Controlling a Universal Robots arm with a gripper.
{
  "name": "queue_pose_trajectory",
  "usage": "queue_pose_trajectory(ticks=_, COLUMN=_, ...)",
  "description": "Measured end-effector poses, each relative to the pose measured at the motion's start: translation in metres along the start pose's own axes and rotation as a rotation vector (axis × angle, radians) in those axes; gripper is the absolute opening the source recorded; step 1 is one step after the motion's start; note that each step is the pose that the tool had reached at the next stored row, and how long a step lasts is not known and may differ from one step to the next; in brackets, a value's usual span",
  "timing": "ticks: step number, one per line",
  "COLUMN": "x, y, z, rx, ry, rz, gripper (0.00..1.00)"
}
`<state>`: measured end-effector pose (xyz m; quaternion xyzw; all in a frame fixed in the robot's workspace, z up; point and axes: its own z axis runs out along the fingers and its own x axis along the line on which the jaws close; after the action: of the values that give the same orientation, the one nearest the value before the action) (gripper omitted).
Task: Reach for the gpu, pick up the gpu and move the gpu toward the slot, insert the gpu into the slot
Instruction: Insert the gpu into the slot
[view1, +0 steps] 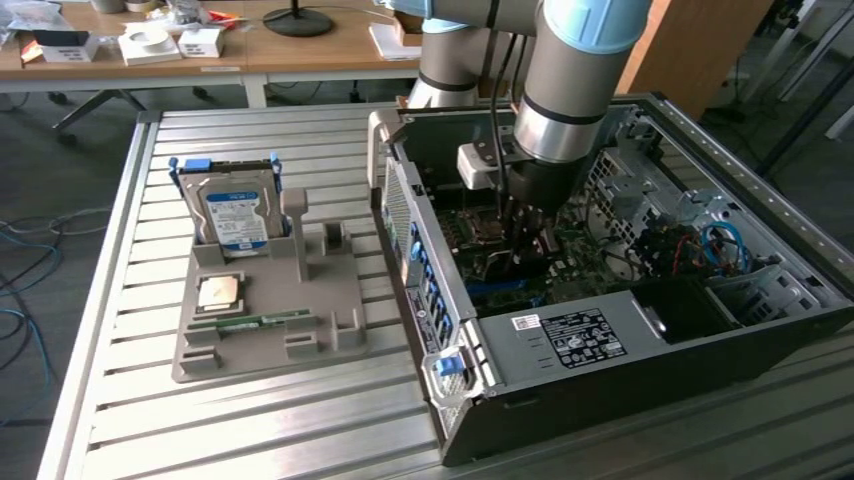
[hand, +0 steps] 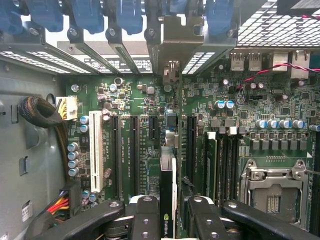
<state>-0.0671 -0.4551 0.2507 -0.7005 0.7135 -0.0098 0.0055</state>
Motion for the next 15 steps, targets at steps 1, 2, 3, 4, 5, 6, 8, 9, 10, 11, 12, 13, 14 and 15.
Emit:
queue_pose_trajectory(ticks=1, x=0.0, y=0.0, z=0.0, rx=0.0, ry=-0.0005, rz=0.0, gripper=0.27)
queue_pose_trajectory(ticks=2, x=0.0, y=0.0001, z=0.0, rx=0.0, ry=-0.0007, rz=0.0, gripper=0.27)
queue_pose_trajectory(ticks=3, x=0.0, y=0.0001, z=0.0, rx=0.0, ry=-0.0008, rz=0.0, gripper=0.27)
queue_pose_trajectory(ticks=4, x=0.0, y=0.0002, z=0.0, rx=0.0, ry=-0.0008, rz=0.0, gripper=0.27)
queue_pose_trajectory(ticks=5, x=0.0, y=0.0003, z=0.0, rx=-0.0001, ry=-0.001, rz=0.0, gripper=0.27)
queue_pose_trajectory(ticks=6, x=0.0, y=0.0005, z=0.0, rx=0.0, ry=-0.0013, rz=0.0, gripper=0.27)
queue_pose_trajectory(ticks=8, x=0.0, y=0.0012, z=0.0, rx=0.0, ry=-0.0013, rz=0.0, gripper=0.27)
queue_pose_trajectory(ticks=9, x=0.0, y=0.0014, z=0.0, rx=0.0, ry=-0.0013, rz=0.0, gripper=0.27)
queue_pose_trajectory(ticks=10, x=0.0, y=0.0015, z=0.0, rx=-0.0001, ry=-0.0014, rz=0.0, gripper=0.27)
queue_pose_trajectory(ticks=11, x=0.0, y=0.0015, z=-0.0001, rx=-0.0001, ry=-0.0017, rz=0.0, gripper=0.27)
queue_pose_trajectory(ticks=12, x=0.0, y=0.0016, z=-0.0001, rx=0.0, ry=-0.0023, rz=0.0, gripper=0.27)
queue_pose_trajectory(ticks=13, x=0.0, y=0.0017, z=0.0, rx=0.0, ry=-0.003, rz=0.0, gripper=0.27)
queue_pose_trajectory(ticks=14, x=0.0, y=0.0018, z=0.0, rx=0.0, ry=-0.0037, rz=0.0, gripper=0.27)
queue_pose_trajectory(ticks=15, x=0.0, y=0.0018, z=0.0, rx=0.0, ry=-0.0042, rz=0.0, gripper=0.27)
